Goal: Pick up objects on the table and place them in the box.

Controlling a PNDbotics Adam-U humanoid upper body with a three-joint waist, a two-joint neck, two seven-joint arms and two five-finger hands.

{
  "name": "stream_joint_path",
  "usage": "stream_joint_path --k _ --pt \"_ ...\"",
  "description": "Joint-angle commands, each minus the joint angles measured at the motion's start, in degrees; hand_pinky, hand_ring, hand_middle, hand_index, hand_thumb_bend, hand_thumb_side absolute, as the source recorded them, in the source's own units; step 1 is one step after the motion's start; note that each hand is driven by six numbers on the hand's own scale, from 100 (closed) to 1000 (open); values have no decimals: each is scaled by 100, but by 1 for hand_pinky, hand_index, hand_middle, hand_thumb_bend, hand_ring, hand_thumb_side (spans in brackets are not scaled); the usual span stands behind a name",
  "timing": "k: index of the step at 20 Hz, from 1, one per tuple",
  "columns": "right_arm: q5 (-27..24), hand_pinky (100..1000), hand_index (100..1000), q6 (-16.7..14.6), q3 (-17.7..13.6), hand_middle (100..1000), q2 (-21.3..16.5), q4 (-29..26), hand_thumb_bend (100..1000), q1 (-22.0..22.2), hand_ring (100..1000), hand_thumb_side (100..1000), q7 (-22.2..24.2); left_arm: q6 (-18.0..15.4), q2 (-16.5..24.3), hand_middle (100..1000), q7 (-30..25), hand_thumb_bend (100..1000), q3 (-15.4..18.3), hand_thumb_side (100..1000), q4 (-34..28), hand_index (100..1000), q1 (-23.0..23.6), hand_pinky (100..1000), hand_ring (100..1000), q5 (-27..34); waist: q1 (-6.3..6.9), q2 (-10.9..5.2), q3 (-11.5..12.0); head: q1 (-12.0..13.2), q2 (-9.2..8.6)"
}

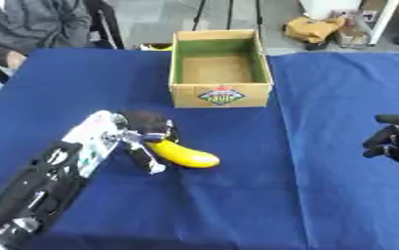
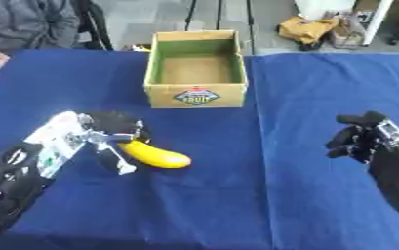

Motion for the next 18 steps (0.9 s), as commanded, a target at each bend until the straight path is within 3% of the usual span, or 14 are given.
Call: stream_joint_path --k 1,18 --pt "-16 586 781 -11 -20 522 -56 -122 100 -64 610 908 9 30 182 551 -58 100 128 345 -181 686 -69 596 554 115 -6 -64 0 15 29" --pt "-20 586 781 -7 -11 522 -63 -123 100 -75 610 908 19 16 529 553 -105 118 219 346 -230 686 -335 602 558 388 10 -65 -42 44 29"
